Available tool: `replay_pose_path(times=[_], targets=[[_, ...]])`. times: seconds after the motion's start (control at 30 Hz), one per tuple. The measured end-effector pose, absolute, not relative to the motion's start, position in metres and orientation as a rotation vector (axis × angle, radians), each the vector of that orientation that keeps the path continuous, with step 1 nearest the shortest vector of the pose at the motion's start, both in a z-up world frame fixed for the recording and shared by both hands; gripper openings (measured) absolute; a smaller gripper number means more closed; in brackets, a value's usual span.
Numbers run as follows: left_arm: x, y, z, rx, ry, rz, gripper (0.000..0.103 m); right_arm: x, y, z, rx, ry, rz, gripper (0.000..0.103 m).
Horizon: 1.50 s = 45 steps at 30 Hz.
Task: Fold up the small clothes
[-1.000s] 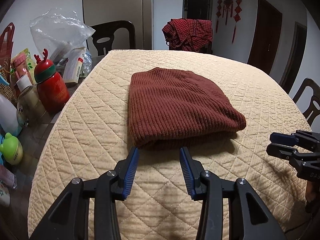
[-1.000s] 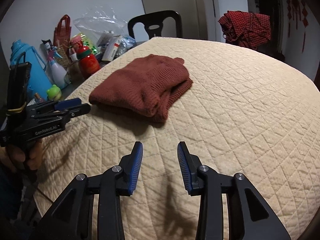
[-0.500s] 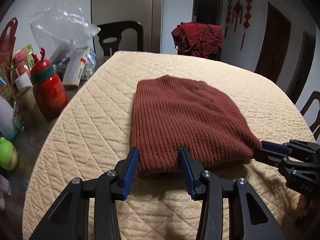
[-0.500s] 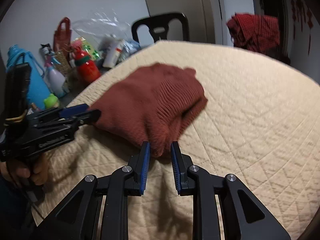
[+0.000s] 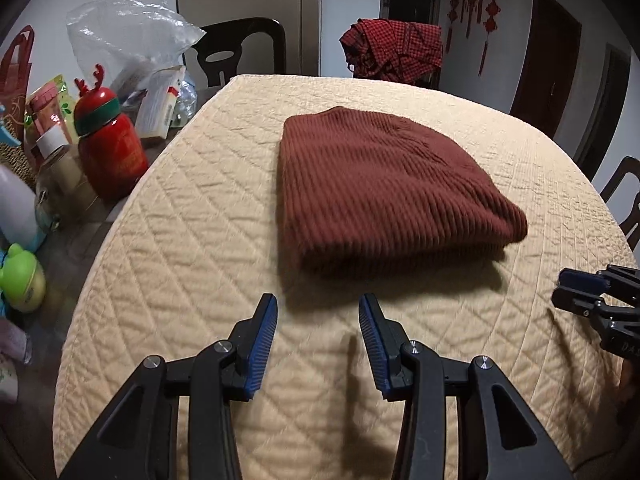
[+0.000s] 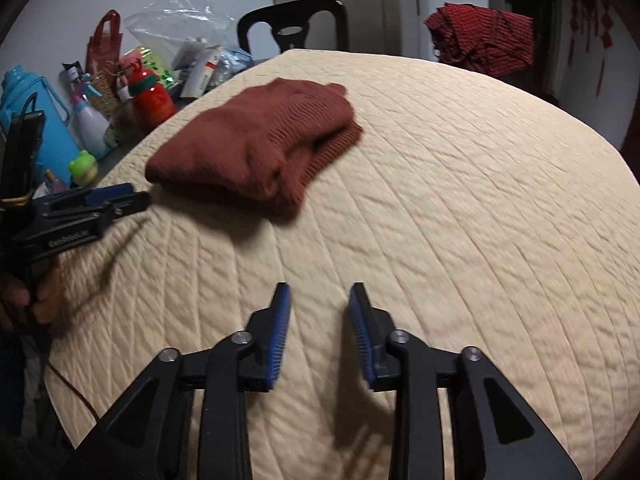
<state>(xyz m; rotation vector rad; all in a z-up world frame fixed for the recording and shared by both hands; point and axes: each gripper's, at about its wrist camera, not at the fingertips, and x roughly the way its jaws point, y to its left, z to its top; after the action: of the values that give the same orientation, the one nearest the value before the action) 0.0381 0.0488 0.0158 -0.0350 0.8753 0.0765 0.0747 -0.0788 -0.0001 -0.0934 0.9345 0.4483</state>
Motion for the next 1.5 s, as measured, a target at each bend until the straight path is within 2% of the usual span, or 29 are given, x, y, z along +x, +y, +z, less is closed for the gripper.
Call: replay_pose_path(times=[0.13,0.27,0.47,0.63,0.73,1.13,1.27,1.5], targets=[[0.031,0.050,0.013,-0.026,0.883,0.091,0.045,0.067,-0.085,-0.003,-0.123,0.927,0.428,0.037],[0.031,0.052,0.003,-0.034,0.911,0.099,0.051,0.063,-0.075,-0.005,-0.196,0.905,0.423,0.046],[0.029,0.055,0.003,-0.038,0.900,0.106,0.059,0.064,-0.076,-0.006,-0.192,0.908,0.427,0.047],[0.028,0.055,0.001,-0.039,0.899,0.108,0.061,0.062,-0.076,-0.006,-0.203,0.905,0.421,0.047],[0.029,0.054,0.000,-0.036,0.904,0.092,0.069,0.062,-0.075,-0.006,-0.203,0.905,0.420,0.048],[0.033,0.054,-0.001,-0.023,0.912,0.091,0.076,0.062,-0.075,-0.006,-0.199,0.906,0.422,0.048],[0.034,0.056,-0.003,-0.034,0.919,0.107,0.084,0.062,-0.075,-0.006,-0.200,0.906,0.421,0.048],[0.034,0.057,-0.003,-0.033,0.921,0.105,0.086,0.062,-0.074,-0.006,-0.199,0.906,0.422,0.048]])
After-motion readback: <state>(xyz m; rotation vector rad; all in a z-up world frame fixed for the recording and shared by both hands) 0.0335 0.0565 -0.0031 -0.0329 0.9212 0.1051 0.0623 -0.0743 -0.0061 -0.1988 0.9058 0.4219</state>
